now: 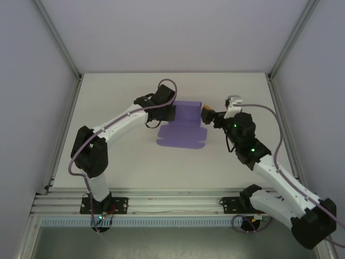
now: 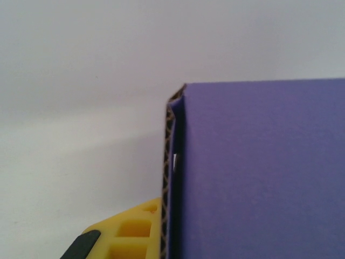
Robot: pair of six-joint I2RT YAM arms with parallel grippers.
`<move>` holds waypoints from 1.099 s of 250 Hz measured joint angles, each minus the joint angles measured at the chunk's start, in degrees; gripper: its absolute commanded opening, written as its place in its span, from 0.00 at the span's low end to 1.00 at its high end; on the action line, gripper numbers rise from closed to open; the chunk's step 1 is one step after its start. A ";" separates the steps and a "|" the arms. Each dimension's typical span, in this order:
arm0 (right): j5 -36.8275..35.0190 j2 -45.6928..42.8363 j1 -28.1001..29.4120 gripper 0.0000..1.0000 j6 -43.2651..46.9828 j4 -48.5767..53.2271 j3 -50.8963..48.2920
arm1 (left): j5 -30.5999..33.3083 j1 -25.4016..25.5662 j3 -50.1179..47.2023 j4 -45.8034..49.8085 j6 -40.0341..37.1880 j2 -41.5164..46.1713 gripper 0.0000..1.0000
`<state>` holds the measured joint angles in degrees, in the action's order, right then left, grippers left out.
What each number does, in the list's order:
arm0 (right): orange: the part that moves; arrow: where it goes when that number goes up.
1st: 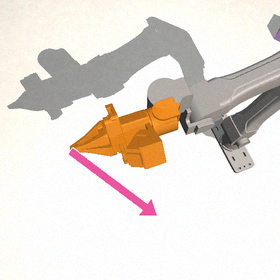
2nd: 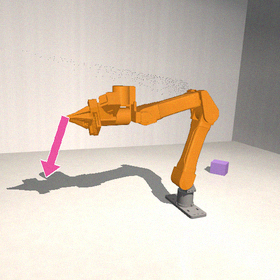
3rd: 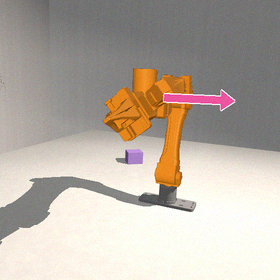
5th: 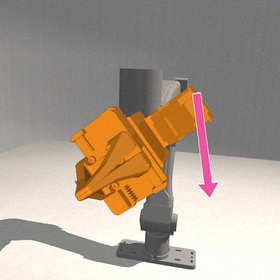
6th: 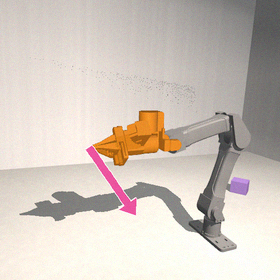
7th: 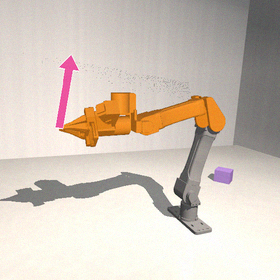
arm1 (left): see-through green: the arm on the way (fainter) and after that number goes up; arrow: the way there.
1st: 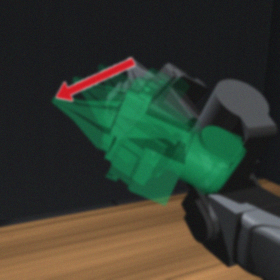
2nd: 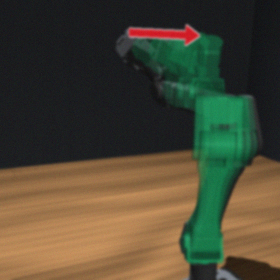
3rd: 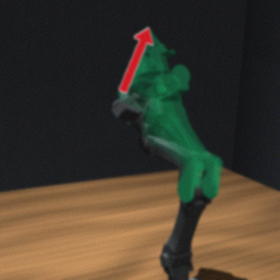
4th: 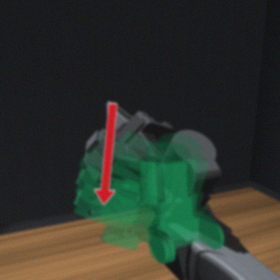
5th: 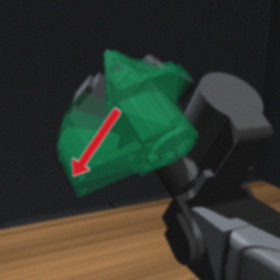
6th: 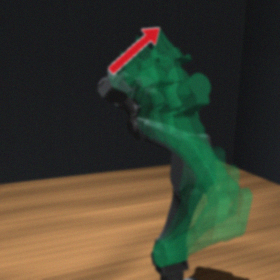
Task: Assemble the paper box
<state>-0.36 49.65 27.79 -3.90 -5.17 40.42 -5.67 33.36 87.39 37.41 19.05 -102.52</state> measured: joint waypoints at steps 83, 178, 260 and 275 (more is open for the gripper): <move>-14.71 -7.72 -2.40 1.00 -6.54 18.23 0.61 | 3.74 4.50 4.57 21.16 -27.06 -1.60 0.00; -17.90 -6.27 -2.47 1.00 -7.02 25.42 0.61 | 14.67 5.86 21.03 34.73 -30.05 -21.99 0.00; -19.30 -6.32 -2.54 1.00 -7.02 26.47 0.55 | 22.91 8.22 34.80 45.62 -27.54 -38.34 0.00; -19.45 -6.47 -2.67 1.00 -7.02 26.69 0.50 | 24.68 8.63 36.76 47.69 -26.75 -40.39 0.00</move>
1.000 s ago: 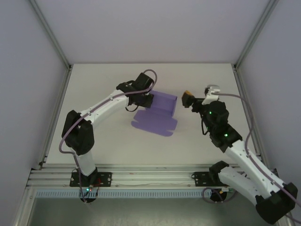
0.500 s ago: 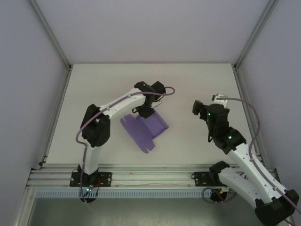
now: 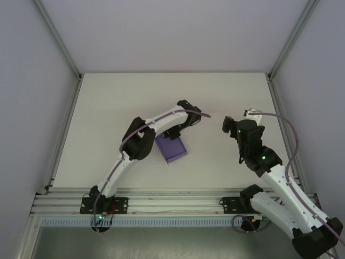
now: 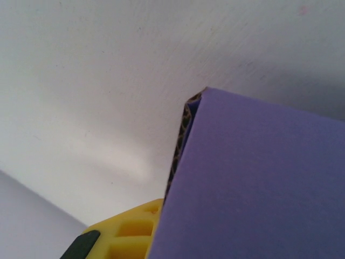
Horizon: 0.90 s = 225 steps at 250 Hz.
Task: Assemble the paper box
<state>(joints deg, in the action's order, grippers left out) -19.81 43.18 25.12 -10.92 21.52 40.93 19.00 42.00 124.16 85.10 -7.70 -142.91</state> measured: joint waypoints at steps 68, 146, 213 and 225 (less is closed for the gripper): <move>-0.76 -2.12 -0.22 1.00 -0.02 0.20 -0.61 | 6.99 1.42 4.13 6.08 4.48 -5.66 0.00; -0.76 -2.51 -0.22 1.00 -0.07 0.24 -1.03 | 8.13 1.68 1.38 4.00 7.06 -4.22 0.32; 0.35 -4.48 -0.22 1.00 -1.09 0.85 -1.53 | 8.44 1.57 -4.98 -6.08 7.56 2.10 0.63; 0.66 -4.96 -0.22 1.00 -1.11 0.92 -1.62 | 8.17 1.51 -6.19 -7.85 6.71 4.42 0.68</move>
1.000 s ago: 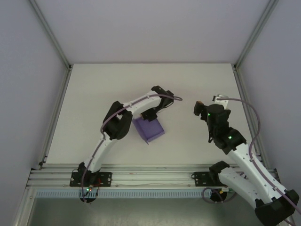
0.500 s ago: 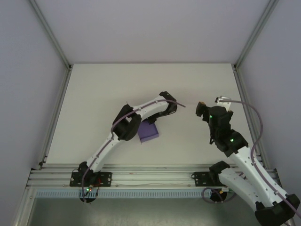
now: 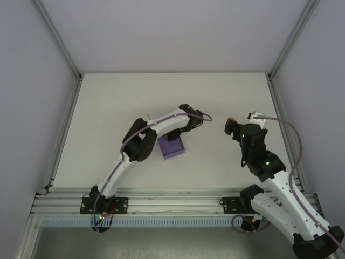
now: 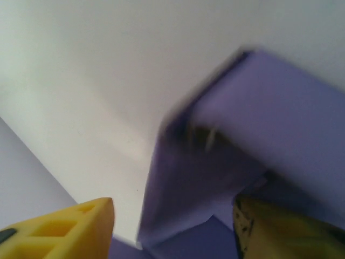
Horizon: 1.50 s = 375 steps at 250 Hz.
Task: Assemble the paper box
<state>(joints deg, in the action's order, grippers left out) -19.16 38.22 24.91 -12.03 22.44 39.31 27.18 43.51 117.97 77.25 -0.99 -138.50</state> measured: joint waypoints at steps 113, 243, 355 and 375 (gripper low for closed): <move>4.94 0.81 0.00 1.00 1.57 0.57 -0.15 | -12.20 0.00 -10.25 -11.21 -5.55 21.59 1.00; 17.29 6.95 0.00 0.99 3.72 0.20 -0.15 | -31.80 -11.91 -10.40 -17.49 -12.98 18.82 0.84; 18.75 7.72 0.00 1.00 3.72 0.04 -0.22 | -35.67 -14.45 -2.23 -13.57 -17.03 4.72 0.42; 18.75 7.82 0.00 1.00 3.72 0.04 -0.22 | -35.82 -14.93 -2.19 -13.57 -16.92 4.70 0.38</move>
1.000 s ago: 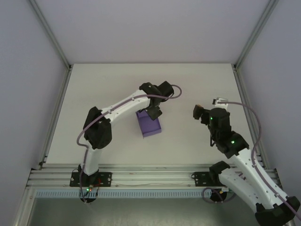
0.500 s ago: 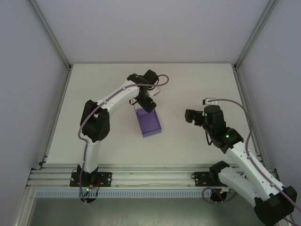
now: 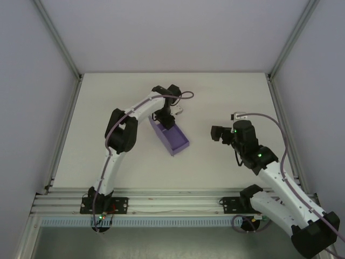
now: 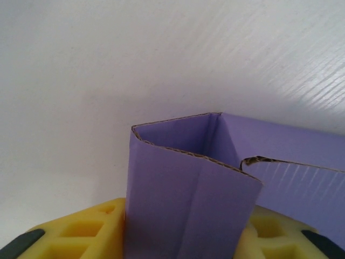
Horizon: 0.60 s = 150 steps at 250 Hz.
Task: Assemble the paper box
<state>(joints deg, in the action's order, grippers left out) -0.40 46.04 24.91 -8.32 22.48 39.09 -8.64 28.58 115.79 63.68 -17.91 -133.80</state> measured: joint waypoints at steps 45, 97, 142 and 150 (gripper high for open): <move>-0.02 1.36 0.00 1.00 0.00 -0.22 0.00 | -0.22 -0.09 0.04 0.04 0.24 0.07 0.30; -0.02 2.12 0.00 1.00 -0.04 -0.22 0.00 | -1.86 0.04 -0.72 -0.42 -0.26 0.83 0.27; -0.26 1.97 0.00 1.00 -0.28 -0.17 0.00 | -1.03 3.10 -4.37 -3.08 -3.06 3.21 0.25; -0.44 1.79 0.00 1.00 -0.50 -0.17 0.00 | -0.09 4.22 -4.76 -3.78 -3.72 3.48 0.26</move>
<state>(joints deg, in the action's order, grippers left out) -0.84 47.83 24.91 -8.82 22.31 39.09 -8.73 32.80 111.02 59.90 -21.63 -130.32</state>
